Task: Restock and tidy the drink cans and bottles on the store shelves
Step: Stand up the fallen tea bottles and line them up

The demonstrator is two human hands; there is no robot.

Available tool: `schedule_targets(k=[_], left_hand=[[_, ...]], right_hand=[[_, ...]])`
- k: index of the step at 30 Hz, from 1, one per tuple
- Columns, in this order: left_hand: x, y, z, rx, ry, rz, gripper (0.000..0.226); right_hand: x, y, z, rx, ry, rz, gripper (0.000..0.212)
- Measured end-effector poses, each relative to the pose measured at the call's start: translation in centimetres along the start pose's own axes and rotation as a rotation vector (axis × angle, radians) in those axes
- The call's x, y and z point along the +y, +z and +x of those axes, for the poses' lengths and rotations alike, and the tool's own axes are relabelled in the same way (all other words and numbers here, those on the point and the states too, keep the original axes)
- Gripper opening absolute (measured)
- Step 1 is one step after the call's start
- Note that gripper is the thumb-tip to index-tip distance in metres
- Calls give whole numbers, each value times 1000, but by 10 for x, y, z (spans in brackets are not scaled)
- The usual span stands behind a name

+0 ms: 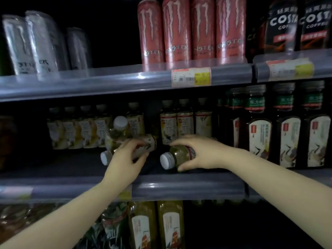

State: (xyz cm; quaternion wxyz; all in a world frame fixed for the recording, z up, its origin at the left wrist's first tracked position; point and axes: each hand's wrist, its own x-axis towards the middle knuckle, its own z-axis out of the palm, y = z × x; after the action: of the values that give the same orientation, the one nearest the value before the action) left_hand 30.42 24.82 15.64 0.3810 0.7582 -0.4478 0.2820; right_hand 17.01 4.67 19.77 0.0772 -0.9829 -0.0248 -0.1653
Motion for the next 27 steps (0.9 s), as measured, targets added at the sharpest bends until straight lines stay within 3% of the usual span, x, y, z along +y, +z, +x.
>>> schedule_targets(k=[6, 9, 11, 16, 19, 23, 27], left_hand=[[-4, 8, -4, 65, -24, 0, 22], [-4, 9, -5, 71, -4, 1, 21], [-4, 9, -5, 71, 1, -7, 21], [-7, 11, -5, 69, 2, -15, 20], [-8, 11, -5, 65, -3, -11, 21], [-9, 12, -5, 63, -3, -11, 22], [-7, 11, -5, 47, -9, -16, 25]], right_hand=[[5, 5, 4, 22, -53, -9, 70], [11, 2, 0, 107, -23, 89, 73], [18, -3, 1, 233, 31, 246, 70], [36, -18, 18, 661, 176, 513, 35], [47, -15, 26, 786, 320, 607, 30], [58, -12, 28, 789, 418, 692, 24], [54, -13, 31, 736, 403, 524, 26]])
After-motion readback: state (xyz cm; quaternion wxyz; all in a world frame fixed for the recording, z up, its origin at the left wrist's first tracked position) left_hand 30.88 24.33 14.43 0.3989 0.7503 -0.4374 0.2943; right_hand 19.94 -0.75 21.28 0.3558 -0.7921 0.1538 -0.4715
